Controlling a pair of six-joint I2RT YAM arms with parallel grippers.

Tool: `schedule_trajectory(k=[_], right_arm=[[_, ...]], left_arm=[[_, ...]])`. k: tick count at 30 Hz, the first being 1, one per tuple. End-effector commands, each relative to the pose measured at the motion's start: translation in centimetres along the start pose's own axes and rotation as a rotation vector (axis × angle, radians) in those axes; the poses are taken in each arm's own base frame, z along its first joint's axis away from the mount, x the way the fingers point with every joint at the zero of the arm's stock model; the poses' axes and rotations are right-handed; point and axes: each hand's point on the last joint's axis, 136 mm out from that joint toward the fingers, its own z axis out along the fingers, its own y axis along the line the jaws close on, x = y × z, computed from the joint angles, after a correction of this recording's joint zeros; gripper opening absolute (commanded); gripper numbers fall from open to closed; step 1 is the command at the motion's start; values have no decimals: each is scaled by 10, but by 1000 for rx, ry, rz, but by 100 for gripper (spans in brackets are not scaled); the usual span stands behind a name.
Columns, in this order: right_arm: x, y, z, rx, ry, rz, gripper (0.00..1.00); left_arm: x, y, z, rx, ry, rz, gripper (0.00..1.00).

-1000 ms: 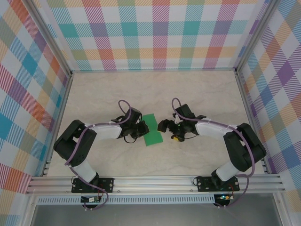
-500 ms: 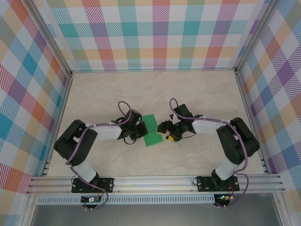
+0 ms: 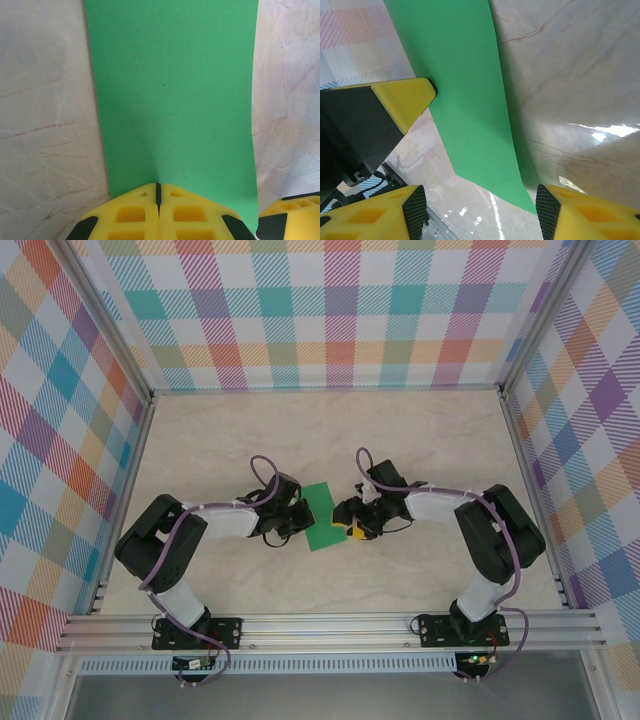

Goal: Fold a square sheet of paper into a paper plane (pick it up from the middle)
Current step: Third fold the triangle at the center of the table.

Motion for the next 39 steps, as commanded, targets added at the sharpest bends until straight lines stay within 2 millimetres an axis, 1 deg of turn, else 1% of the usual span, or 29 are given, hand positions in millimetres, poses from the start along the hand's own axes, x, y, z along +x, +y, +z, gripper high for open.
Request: schedule_trajectory(k=[1, 8, 10, 18, 21, 23, 26, 29, 33, 39], right_arm=[[7, 5, 5, 2, 49, -55, 64], [14, 10, 13, -19, 98, -72, 62], [16, 9, 13, -22, 98, -70, 60], [22, 12, 11, -87, 80, -60, 60], [19, 9, 11, -79, 43, -41, 60], [13, 3, 7, -54, -22, -28, 60], [4, 8, -2, -74, -99, -35, 60], [1, 14, -6, -99, -114, -38, 59], [4, 15, -5, -112, -97, -16, 54], [7, 11, -5, -101, -89, 25, 36]], left_arm=[[19, 48, 7, -166, 38, -33, 0], [19, 50, 5, -173, 34, -36, 0], [19, 50, 4, -175, 31, -35, 0], [20, 51, 5, -181, 37, -33, 0], [19, 51, 5, -181, 36, -35, 0], [19, 51, 5, -183, 35, -34, 0], [20, 51, 4, -185, 34, -33, 0], [19, 51, 3, -185, 33, -32, 0], [19, 51, 3, -182, 34, -31, 0], [19, 49, 2, -177, 33, -28, 0]])
